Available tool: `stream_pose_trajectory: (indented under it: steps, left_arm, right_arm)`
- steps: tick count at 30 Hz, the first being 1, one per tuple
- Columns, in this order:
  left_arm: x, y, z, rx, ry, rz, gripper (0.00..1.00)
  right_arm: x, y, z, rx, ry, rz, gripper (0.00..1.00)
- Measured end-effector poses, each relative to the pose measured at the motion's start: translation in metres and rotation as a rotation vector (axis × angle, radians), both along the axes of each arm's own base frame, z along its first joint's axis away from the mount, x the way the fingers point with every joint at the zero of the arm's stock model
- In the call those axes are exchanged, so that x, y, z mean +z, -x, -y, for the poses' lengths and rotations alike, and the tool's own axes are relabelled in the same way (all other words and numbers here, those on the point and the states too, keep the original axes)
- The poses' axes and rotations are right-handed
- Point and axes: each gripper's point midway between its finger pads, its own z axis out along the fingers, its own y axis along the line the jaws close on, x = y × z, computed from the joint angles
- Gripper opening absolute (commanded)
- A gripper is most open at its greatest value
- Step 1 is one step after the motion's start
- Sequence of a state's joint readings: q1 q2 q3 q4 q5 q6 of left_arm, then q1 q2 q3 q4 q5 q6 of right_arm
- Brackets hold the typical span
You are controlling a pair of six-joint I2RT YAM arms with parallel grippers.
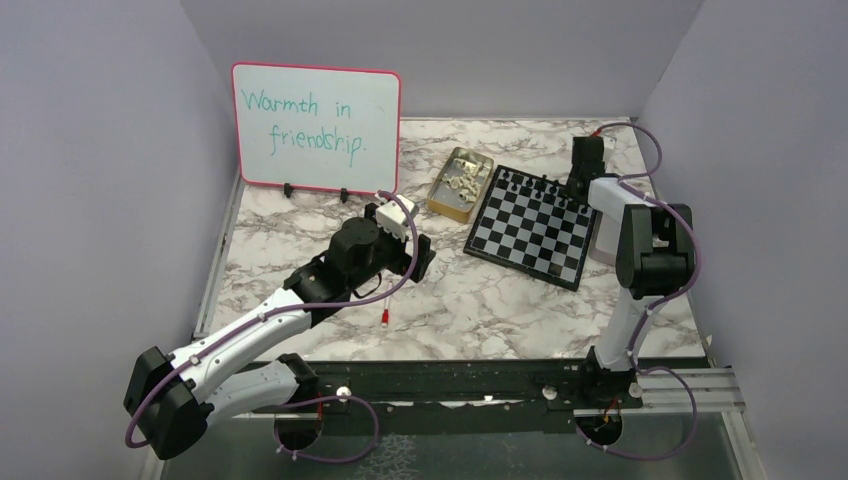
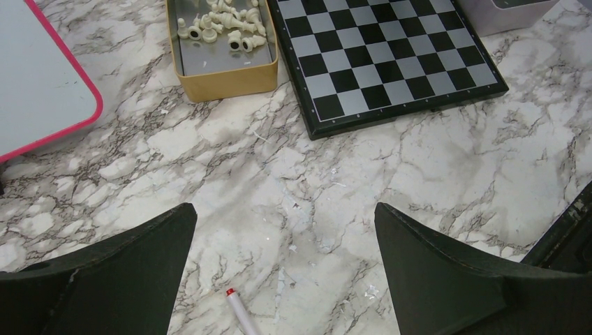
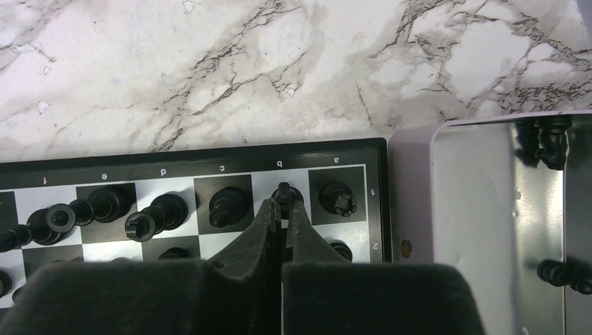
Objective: Set up the chess pieces on the board
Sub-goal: Place the chess piece on the chessboard.
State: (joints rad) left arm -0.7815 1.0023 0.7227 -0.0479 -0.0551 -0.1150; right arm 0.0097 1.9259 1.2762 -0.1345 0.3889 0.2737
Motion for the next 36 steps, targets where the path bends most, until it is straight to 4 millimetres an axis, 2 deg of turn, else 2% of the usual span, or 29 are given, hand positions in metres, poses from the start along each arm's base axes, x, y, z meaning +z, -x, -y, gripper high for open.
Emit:
stream_pose_trajectory:
  steps: [20, 28, 36]
  left_arm:
    - [0.0, -0.0003, -0.0003, 0.003, 0.0, 0.0, 0.99]
    - [0.0, -0.0004, -0.0004, 0.003, 0.0, 0.0, 0.99]
    - [0.0, -0.0019, -0.002, 0.015, -0.003, 0.003, 0.99]
  right_arm:
    - [-0.0036, -0.0008, -0.0027, 0.0, -0.018, 0.0, 0.1]
    - [-0.004, -0.0002, -0.0027, 0.0, -0.018, -0.001, 0.19]
    - [-0.004, 0.0009, -0.0037, 0.004, -0.023, -0.006, 0.23]
